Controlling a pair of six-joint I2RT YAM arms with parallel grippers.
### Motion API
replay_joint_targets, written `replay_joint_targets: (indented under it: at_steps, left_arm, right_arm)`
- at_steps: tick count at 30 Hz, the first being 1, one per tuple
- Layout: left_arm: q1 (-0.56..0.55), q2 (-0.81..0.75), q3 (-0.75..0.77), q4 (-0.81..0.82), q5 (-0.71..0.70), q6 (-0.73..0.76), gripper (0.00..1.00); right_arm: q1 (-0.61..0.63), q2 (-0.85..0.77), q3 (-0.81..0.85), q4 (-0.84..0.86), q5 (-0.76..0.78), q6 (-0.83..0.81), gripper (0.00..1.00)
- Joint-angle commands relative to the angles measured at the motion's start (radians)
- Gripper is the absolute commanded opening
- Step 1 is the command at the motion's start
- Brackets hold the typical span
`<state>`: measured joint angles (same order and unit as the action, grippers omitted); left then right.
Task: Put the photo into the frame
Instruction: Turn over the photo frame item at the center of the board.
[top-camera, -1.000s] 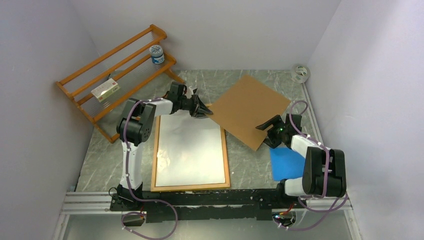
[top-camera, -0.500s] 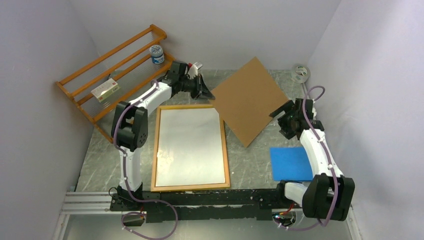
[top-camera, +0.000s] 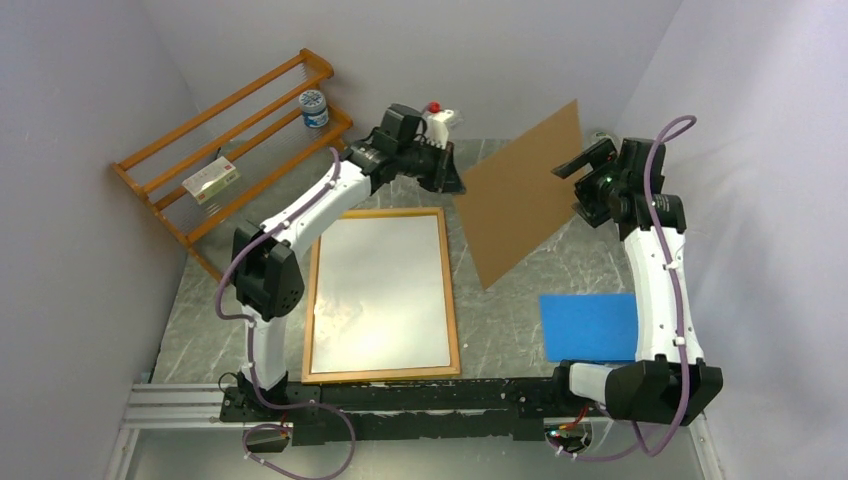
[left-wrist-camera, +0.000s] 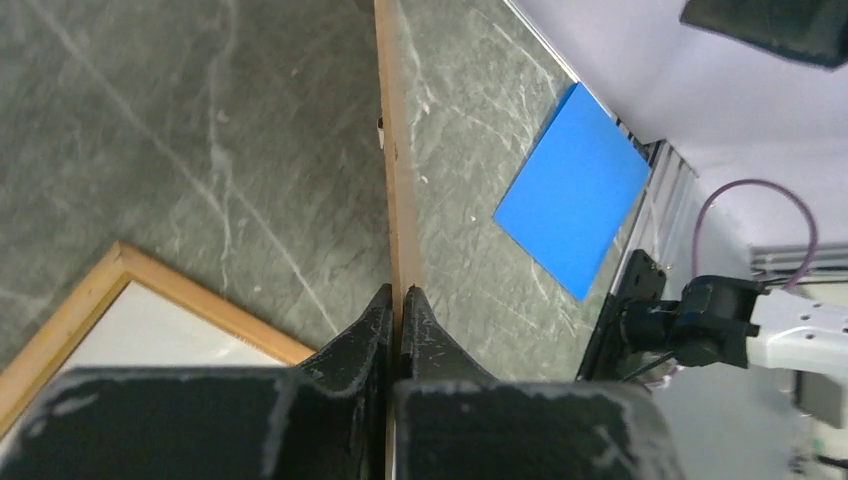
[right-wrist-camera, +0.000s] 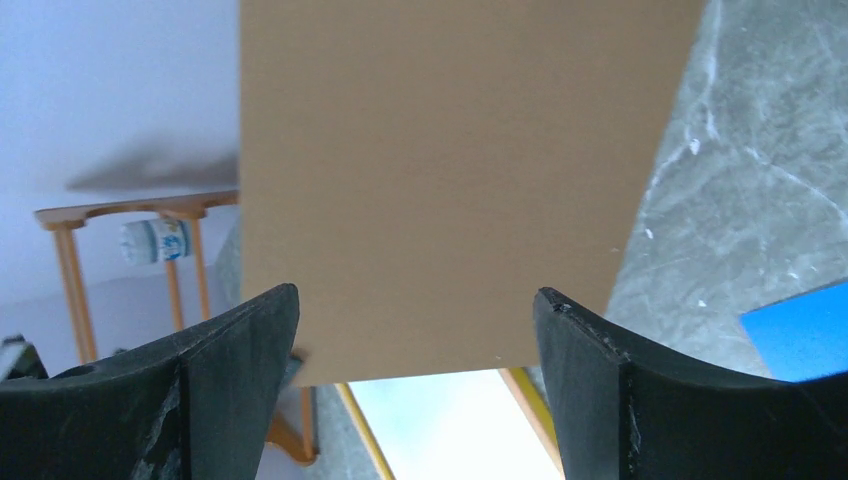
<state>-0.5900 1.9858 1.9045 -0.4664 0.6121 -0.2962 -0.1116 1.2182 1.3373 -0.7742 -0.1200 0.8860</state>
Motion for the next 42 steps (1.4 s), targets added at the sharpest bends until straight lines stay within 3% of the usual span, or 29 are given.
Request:
replay_joint_targets:
  at_steps: [1,7,14,19,28,31,33,40,42]
  left_arm:
    - [-0.112,-0.080,0.105,-0.031,-0.115,0.271,0.03]
    - [-0.194,-0.078,0.125,-0.074,-0.261,0.389,0.03]
    - [-0.308,-0.067,0.153,-0.101,-0.464,0.495,0.02]
    - [-0.357,-0.070,0.162,-0.089,-0.572,0.538,0.03]
    - [-0.402,-0.130,0.064,0.006,-0.689,0.590,0.02]
    - [-0.406,-0.157,0.027,0.026,-0.694,0.584,0.03]
    - [-0.406,-0.158,0.034,0.004,-0.693,0.556,0.18]
    - [-0.406,-0.198,0.037,-0.067,-0.622,0.461,0.84]
    - [-0.406,-0.221,0.032,-0.076,-0.585,0.436,0.92]
  right_arm:
    - [0.001,0.011,0.103,-0.064,-0.023,0.060,0.90]
    - [0.001,0.063,0.195,-0.121,0.062,0.122,0.77]
    - [0.001,0.192,0.366,-0.263,0.083,0.127,0.74]
    - [0.001,0.200,0.367,-0.315,0.099,0.126,0.72]
    - [-0.005,0.231,0.371,-0.375,0.108,0.104,0.29]
    - [-0.007,0.230,0.373,-0.367,0.089,0.102,0.09]
    - [-0.007,0.234,0.394,-0.367,0.077,0.102,0.00]
    - [-0.007,0.244,0.489,-0.346,0.025,0.088,0.00]
    - [-0.007,0.235,0.508,-0.305,0.000,0.064,0.00]
